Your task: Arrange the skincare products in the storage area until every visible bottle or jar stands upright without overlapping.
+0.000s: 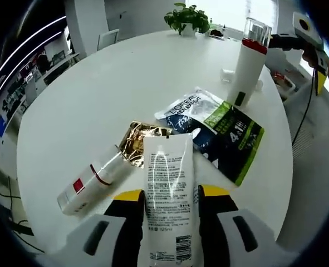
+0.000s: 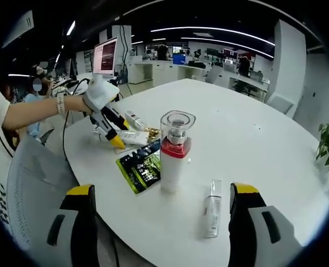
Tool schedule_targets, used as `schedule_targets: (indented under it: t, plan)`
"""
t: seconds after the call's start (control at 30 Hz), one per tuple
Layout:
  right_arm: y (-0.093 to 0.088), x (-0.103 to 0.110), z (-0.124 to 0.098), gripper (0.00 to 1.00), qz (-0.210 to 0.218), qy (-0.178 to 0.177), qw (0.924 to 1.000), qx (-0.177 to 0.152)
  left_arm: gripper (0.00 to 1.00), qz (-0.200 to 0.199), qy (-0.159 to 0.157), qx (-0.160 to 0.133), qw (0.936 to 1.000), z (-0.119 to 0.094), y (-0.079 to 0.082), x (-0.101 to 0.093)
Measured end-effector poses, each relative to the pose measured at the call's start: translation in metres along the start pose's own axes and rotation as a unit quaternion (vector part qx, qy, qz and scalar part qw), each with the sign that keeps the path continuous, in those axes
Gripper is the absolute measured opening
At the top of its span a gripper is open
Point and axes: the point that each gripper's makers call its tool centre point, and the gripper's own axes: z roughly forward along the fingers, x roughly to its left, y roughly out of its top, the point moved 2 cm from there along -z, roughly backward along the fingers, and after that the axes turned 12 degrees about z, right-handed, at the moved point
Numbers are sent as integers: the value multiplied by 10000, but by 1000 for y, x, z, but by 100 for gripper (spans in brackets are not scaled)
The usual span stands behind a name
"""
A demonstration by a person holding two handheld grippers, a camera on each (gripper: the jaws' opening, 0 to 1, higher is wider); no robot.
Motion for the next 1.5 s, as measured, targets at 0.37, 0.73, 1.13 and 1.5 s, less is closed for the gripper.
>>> schedule_targets:
  t: [0.37,0.73,1.13,1.5]
  plan:
    - [-4,-1,0,100,47,-12,10000,9,37,37,-5,-56,10000,0,1,-1]
    - [-5,0,0,100,73,2,10000,2,31,-58,117,-220,9997,0,0,-2]
    - [-6,0,-3,100,65,-3,10000,-37,29,12,303,-223,9993,-1,-1,1]
    - [-4,0,-3,100,31,-11,10000,-59,29,-136,430,-447,9980,-8,1,-4]
